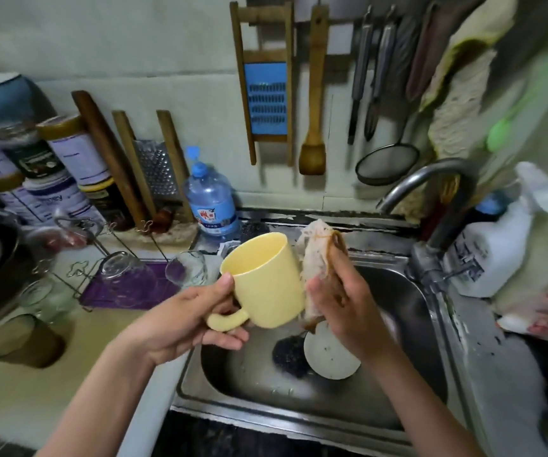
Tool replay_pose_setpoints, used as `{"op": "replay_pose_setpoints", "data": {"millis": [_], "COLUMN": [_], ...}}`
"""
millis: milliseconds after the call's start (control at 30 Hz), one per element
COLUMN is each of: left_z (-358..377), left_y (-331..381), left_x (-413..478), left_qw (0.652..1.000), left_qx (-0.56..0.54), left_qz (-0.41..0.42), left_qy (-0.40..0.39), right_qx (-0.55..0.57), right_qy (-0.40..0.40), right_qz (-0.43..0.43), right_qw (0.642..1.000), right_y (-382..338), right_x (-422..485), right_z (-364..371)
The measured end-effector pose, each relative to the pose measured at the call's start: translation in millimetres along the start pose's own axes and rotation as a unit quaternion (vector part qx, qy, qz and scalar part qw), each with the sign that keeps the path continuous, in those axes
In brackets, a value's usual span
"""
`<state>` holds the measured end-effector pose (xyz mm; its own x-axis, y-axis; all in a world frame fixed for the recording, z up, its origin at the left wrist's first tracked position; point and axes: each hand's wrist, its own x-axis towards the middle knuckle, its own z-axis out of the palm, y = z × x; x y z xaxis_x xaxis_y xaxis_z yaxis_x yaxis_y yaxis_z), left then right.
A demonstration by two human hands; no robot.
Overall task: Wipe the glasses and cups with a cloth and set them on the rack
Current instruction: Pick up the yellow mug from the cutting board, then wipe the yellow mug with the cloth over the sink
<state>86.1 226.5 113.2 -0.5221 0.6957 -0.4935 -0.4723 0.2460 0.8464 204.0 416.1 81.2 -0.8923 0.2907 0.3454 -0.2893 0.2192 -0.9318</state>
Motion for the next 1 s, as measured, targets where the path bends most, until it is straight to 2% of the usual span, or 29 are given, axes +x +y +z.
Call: {"op": "replay_pose_setpoints", "data": {"millis": [133, 300, 367, 433, 533, 733, 1000], "left_z": [7.9, 14.1, 12.7, 7.3, 2.0, -8.6, -27.7], "left_y": [23.9, 39.1, 38.1, 34.7, 22.9, 9.0, 11.2], "left_x": [9.3, 21.2, 24.2, 30.3, 40.8, 54.1, 64.7], "left_qw": [0.994, 0.991, 0.985, 0.97, 0.948, 0.968, 0.985], "left_qx": [0.08, 0.122, 0.169, 0.24, 0.296, 0.225, 0.133], "left_qz": [-0.011, -0.022, -0.01, 0.016, 0.059, 0.011, -0.087], "left_qy": [-0.073, -0.059, -0.035, 0.022, 0.102, 0.111, 0.063], "right_qx": [0.076, 0.139, 0.163, 0.178, 0.14, 0.03, -0.079], "right_qy": [0.024, 0.106, 0.139, 0.155, 0.149, 0.1, 0.027], "right_qz": [0.092, 0.143, 0.18, 0.238, 0.309, 0.366, 0.381], "right_qw": [0.993, 0.974, 0.96, 0.942, 0.929, 0.925, 0.921], "right_y": [16.7, 17.6, 20.3, 22.9, 28.1, 33.4, 28.5], "right_x": [1.8, 11.0, 11.4, 13.3, 19.0, 30.3, 42.7], "right_z": [-0.4, 1.2, 5.4, 11.1, 16.3, 17.4, 24.3]}}
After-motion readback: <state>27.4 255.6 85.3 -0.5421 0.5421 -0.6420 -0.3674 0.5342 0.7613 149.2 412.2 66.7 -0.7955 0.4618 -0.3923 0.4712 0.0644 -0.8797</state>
